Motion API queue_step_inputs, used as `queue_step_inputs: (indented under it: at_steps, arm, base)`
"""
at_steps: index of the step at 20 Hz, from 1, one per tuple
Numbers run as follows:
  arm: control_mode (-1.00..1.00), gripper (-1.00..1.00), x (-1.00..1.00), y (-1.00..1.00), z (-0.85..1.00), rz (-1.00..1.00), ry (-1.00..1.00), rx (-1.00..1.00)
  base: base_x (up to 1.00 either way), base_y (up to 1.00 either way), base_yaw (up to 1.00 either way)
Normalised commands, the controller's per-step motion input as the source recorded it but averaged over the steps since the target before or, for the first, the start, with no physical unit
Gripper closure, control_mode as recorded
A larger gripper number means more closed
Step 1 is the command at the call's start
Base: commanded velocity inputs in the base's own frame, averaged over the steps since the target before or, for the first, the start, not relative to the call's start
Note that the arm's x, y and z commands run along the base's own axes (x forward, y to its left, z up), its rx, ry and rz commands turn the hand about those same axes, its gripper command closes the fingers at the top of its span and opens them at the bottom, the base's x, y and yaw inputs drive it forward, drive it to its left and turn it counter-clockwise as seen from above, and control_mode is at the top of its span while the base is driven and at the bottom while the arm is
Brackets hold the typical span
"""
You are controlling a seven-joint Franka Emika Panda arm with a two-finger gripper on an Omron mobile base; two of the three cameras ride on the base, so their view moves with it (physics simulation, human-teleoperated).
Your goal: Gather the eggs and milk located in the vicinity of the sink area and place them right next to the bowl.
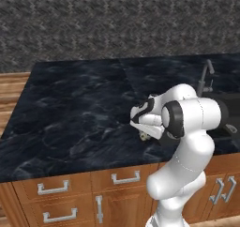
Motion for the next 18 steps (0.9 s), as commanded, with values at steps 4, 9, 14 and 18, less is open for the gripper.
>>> queue_step_inputs:
  at_steps: [4, 9, 14, 18]
  arm:
    - [-1.00, 1.00, 0.00, 0.00, 0.00, 0.00, 0.00, 0.00]
    - [-1.00, 1.00, -0.19, 0.00, 0.18, 0.00, -0.07, 0.00]
    - [-1.00, 1.00, -0.40, -0.06, 0.72, 0.00, -0.22, 0.01]
    - [-1.00, 1.00, -0.46, -0.04, 0.93, -0.02, -0.19, 0.05]
  base:
    - [0.00, 0.00, 0.00]
    - [0.00, 0.00, 0.00]
    - [0.00, 0.00, 0.00]
    - [0.00, 0.00, 0.00]
